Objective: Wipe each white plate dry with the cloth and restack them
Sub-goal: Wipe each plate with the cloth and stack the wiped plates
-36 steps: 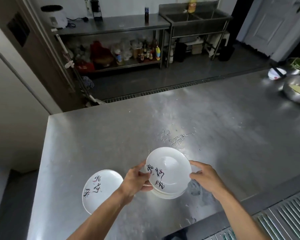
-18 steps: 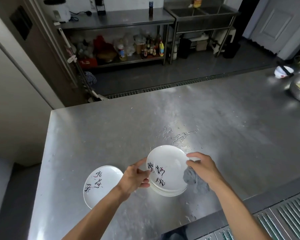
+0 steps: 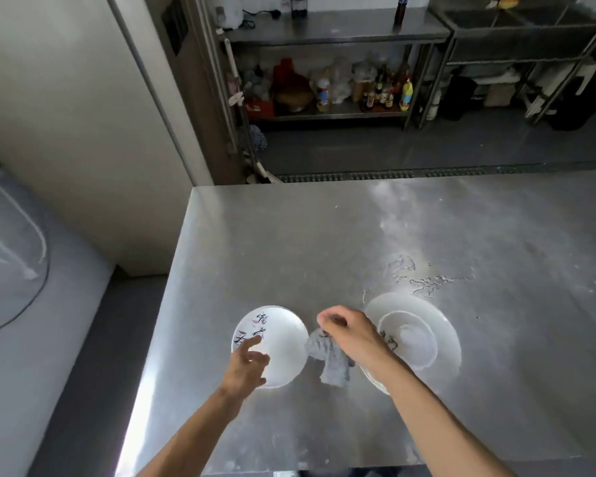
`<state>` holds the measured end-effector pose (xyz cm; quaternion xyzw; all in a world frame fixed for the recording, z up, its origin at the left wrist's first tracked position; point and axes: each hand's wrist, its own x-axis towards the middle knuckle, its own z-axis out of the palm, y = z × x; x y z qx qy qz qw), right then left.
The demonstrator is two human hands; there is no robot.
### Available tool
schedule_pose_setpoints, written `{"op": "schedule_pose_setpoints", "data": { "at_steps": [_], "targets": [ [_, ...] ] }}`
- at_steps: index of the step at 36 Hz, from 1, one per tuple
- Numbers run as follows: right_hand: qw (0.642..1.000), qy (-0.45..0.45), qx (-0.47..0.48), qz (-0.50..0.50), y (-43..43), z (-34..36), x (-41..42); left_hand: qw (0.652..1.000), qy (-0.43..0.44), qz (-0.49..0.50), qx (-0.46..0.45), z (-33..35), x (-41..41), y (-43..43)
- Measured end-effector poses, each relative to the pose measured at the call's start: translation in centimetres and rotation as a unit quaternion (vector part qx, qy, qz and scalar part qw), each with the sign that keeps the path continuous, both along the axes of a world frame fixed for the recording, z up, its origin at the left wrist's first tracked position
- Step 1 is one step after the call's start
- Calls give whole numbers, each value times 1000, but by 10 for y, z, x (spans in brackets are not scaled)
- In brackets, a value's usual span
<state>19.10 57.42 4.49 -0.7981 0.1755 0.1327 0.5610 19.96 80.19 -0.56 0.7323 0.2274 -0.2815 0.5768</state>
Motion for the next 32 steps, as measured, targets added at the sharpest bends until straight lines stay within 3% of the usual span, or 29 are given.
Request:
{"op": "schedule_pose_setpoints", "data": {
  "at_steps": [6,10,16,19,23,27,32],
  "targets": [
    [998,33,-56,9,53,-51,11,999,4,38,32,0,-7,48],
    [999,21,-34,-28,81,-73,10,994,27,75,-70,1,-14,69],
    [992,3,-129,6,97,-92,6,980,63,113,-150,-9,-18,80],
    [985,6,-161,60,98,-97,3,977,69,118,-161,-13,-15,78],
    [956,10,-278,92,92,-102,2,977,70,134,-151,-18,-10,76],
    [968,31,-221,118,83,-104,12,975,90,145,-143,-23,-3,72],
    [970,28,-214,116,75,-108,22,979,99,141,-109,-33,1,69]
  ]
}}
